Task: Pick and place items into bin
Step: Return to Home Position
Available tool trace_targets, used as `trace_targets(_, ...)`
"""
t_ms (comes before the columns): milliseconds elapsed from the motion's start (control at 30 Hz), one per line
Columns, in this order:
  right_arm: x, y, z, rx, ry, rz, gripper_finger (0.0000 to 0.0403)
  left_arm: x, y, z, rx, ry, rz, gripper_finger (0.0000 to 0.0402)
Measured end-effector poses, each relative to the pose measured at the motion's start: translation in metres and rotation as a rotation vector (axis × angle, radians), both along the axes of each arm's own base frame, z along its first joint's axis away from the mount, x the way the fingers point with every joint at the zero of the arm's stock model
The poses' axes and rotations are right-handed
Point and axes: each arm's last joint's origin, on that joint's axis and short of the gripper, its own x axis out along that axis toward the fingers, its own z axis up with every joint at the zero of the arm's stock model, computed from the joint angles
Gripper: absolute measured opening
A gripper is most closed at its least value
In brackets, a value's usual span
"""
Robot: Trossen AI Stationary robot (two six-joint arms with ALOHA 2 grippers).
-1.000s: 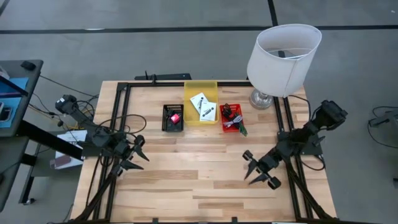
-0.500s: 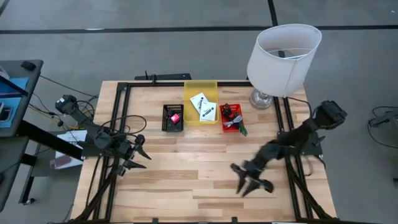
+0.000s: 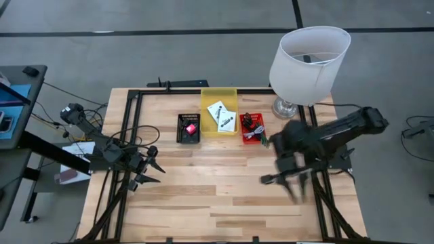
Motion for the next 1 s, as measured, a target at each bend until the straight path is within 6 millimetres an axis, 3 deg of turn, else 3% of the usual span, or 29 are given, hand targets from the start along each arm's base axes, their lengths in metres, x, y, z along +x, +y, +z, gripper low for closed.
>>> trace_targets(133,-0.04,-0.012,0.029,-0.005,-0.026,0.021,0.0098,0.0,0.0,0.0,-0.014,0.011,0.0,0.0178)
trace_targets(267,-0.088,-0.025,0.051,0.035,-0.2,0.014,0.0098,0.0,0.0,-0.001,-0.025,0.021,0.001,0.0178)
trace_targets(400,-0.134,-0.034,0.048,0.081,-0.39,0.027,0.0098,0.0,0.0,-0.001,-0.028,0.022,0.001,0.0178)
trace_targets(500,-0.157,-0.038,0.028,0.106,-0.477,0.042,0.0098,0.0,0.0,-0.001,-0.028,0.022,0.001,0.0178)
trace_targets(633,-0.179,-0.041,-0.012,0.136,-0.562,0.071,0.0098,0.0,0.0,-0.001,-0.029,0.021,0.002,0.0178)
trace_targets(1000,-0.189,-0.037,-0.128,0.188,-0.64,0.138,0.0098,0.001,0.001,-0.001,-0.029,0.018,0.054,0.0178)
